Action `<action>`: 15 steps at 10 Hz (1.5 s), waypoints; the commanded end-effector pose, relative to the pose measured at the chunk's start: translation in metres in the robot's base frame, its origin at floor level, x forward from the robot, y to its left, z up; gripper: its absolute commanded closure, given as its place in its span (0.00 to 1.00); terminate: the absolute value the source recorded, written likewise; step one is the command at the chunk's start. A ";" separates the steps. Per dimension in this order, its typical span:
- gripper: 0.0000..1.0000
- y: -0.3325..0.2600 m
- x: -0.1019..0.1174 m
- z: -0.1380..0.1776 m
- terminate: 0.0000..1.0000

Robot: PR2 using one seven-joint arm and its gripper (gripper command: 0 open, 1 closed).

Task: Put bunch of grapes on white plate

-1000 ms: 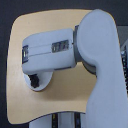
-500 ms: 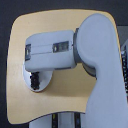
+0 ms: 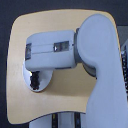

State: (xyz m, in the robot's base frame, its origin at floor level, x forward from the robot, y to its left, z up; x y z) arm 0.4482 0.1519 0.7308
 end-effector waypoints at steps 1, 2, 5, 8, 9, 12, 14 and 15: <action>1.00 0.002 -0.008 0.003 0.00; 1.00 0.002 -0.007 0.005 0.00; 1.00 0.002 -0.004 0.010 0.00; 0.00 0.001 0.000 0.019 0.00; 0.00 0.000 0.004 0.025 0.00; 0.00 -0.005 0.018 0.049 0.00; 0.00 -0.006 0.024 0.067 0.00; 0.00 -0.007 0.030 0.082 0.00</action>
State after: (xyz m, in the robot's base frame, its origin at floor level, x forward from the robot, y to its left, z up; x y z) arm 0.4588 0.1489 0.7691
